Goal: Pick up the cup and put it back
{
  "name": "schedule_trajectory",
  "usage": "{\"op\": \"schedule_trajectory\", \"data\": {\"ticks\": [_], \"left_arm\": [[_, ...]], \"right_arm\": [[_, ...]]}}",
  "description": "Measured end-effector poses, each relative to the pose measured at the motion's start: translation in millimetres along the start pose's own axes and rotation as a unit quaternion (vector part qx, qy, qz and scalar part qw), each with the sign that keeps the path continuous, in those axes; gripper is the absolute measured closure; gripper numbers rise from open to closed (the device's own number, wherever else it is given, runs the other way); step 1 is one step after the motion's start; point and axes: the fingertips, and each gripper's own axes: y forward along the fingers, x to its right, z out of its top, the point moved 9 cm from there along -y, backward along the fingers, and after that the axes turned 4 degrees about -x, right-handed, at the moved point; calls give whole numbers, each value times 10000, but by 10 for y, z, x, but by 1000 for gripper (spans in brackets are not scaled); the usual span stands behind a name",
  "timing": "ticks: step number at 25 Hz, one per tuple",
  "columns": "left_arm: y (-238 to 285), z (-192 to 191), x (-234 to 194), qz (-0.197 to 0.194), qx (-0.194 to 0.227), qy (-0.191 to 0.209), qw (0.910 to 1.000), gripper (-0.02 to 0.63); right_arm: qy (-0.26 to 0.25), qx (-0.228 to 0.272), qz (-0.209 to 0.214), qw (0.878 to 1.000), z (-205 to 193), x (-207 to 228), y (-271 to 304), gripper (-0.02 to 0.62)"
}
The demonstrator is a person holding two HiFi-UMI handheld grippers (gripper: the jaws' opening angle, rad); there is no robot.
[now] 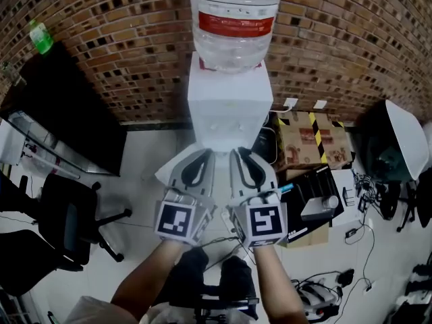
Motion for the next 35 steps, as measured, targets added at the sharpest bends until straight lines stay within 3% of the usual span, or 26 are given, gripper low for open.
{"op": "schedule_trajectory", "data": {"ticks": [10,16,18,24,35], "left_arm": [[396,-953,18,93,78,71,9999,599],[590,-1800,-109,131,11,130,9998,577],[638,-2103,-164,185,-29,117,9998,577],[738,-3010,-298,222,-172,-16,9996,580],[933,-4570,-711,359,-5,188,9992,589]], "right_arm": [[-32,-39,167,9998,-945,332,396,549],[50,-35,184,9998,-1786,494,668,549],[5,-77,266,9996,-2090,517,797,498],[-76,-91,318,9994,-2959,520,1135,497],[-151,97,284,9994,-4521,668,1780,497]]}}
